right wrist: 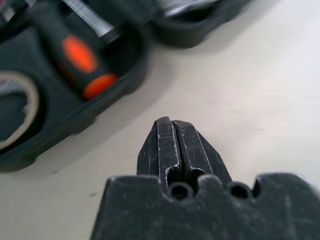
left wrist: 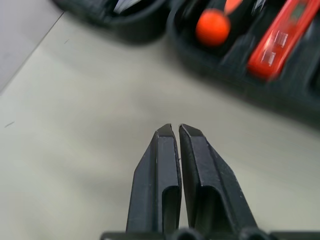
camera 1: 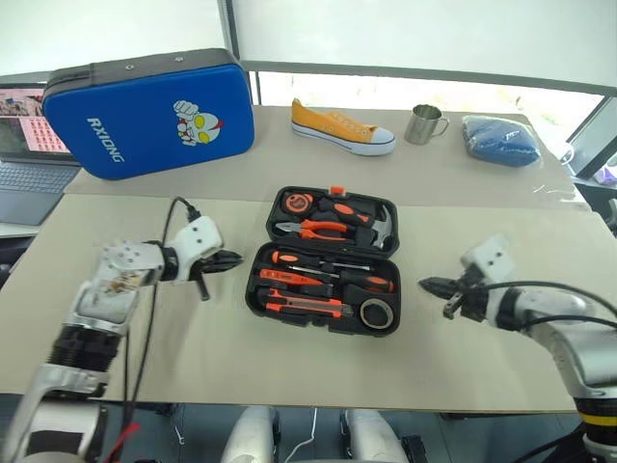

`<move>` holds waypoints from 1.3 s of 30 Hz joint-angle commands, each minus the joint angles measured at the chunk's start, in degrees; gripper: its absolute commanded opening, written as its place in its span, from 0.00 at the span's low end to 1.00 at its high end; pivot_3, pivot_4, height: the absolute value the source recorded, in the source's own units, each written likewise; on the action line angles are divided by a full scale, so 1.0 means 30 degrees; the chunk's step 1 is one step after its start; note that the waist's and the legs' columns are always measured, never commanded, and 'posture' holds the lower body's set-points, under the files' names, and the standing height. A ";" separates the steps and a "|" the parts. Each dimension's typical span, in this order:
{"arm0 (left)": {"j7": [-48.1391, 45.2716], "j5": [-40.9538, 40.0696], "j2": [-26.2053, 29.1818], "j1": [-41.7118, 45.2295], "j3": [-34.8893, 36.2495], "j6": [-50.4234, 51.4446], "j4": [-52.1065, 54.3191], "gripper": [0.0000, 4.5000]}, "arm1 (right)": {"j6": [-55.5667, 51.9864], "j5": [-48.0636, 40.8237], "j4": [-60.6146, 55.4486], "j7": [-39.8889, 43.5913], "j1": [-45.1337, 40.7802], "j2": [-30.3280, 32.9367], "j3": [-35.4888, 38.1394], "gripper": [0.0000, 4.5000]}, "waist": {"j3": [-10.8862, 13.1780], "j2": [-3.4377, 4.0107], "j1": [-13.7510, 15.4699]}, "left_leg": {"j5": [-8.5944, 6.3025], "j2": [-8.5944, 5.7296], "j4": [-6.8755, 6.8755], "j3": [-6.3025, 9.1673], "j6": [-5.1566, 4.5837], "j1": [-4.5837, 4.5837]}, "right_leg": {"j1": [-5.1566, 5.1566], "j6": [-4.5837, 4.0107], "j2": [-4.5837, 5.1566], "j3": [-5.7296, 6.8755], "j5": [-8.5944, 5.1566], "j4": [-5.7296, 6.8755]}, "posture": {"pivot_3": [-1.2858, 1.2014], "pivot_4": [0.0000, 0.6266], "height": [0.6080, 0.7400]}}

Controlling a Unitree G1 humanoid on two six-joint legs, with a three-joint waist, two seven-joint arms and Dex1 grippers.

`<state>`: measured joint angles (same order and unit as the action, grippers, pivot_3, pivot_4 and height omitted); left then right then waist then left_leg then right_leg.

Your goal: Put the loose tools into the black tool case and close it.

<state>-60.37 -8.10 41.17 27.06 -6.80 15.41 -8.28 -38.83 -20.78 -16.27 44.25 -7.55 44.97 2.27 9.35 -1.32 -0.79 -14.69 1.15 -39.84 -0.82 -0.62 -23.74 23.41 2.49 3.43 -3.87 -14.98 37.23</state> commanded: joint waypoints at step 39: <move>-0.3901 -0.1717 0.0379 -0.3089 -0.1276 0.0614 0.5463 0.10 | 0.5871 0.1729 -0.0528 0.4498 0.0122 0.0496 -0.1570 0.00 | -0.0002 0.0003 0.0022 | -0.0003 -0.0008 0.0017 0.0011 -0.0001 0.0004 | -0.0004 0.0004 0.0012 -0.0002 0.0003 -0.0012 | 0.52 0.24 1.00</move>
<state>-68.93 -9.67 42.69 18.77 -8.95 17.50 1.73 -24.57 -13.38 -11.64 54.71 -7.79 46.97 -1.27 9.34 -1.31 -0.72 -14.70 1.14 -39.79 -0.78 -0.62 -23.72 23.39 2.50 3.47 -3.87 -14.97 37.20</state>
